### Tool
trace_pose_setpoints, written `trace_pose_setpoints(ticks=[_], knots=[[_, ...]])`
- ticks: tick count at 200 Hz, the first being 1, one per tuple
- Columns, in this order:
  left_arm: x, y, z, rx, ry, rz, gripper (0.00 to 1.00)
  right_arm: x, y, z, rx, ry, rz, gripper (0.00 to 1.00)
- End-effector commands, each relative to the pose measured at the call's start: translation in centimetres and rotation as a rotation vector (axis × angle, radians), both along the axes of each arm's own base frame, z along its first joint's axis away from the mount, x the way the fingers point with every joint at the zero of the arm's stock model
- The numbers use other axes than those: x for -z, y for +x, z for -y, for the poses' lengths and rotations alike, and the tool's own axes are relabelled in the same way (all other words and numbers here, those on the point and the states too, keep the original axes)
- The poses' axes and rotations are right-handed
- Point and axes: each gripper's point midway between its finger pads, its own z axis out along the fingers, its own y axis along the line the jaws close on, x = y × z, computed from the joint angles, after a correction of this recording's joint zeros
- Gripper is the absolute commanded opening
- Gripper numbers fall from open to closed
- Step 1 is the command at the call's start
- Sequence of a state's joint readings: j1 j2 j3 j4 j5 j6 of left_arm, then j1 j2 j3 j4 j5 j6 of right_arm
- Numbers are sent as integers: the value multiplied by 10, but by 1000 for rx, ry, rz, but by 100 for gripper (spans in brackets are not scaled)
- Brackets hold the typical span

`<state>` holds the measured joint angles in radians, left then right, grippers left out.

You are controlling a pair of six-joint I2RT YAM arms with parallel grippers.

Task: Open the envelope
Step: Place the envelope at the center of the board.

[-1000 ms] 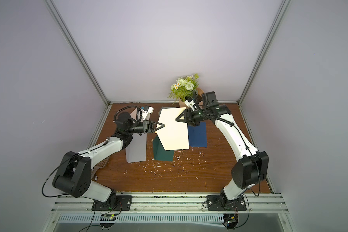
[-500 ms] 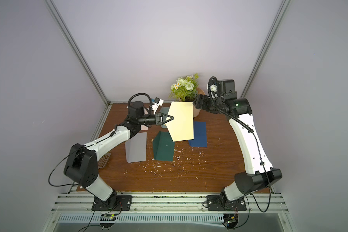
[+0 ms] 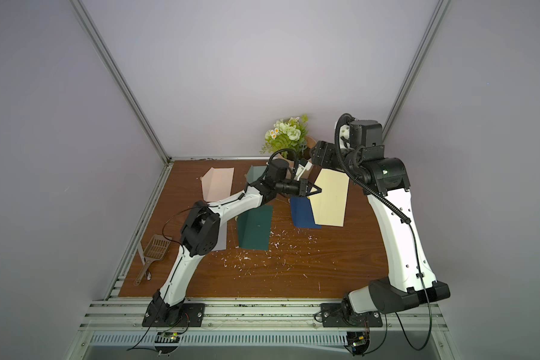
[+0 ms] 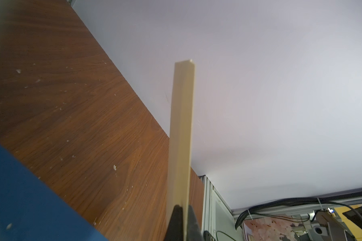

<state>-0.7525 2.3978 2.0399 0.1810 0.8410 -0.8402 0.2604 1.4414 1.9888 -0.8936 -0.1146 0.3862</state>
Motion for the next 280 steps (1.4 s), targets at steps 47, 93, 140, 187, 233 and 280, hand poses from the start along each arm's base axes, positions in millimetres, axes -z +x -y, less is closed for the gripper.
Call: trace_pose_setpoints(ticks=[47, 93, 140, 187, 233, 280], knots=[[48, 6, 66, -3, -130, -179, 0, 15, -23, -14, -105, 48, -41, 78], [79, -9, 82, -31, -70, -228, 0, 27, -28, -23, -144, 91, -70, 76], [92, -6, 86, -85, -53, -250, 5, 34, -37, -24, -153, 115, -86, 75], [97, -3, 86, -106, -38, -253, 43, 31, -44, -23, -152, 121, -81, 72], [99, 0, 73, -161, 22, -226, 55, 29, -48, -21, -149, 127, -76, 71], [73, 13, 31, -291, 108, -95, 57, 32, -51, -21, -141, 142, -75, 72]])
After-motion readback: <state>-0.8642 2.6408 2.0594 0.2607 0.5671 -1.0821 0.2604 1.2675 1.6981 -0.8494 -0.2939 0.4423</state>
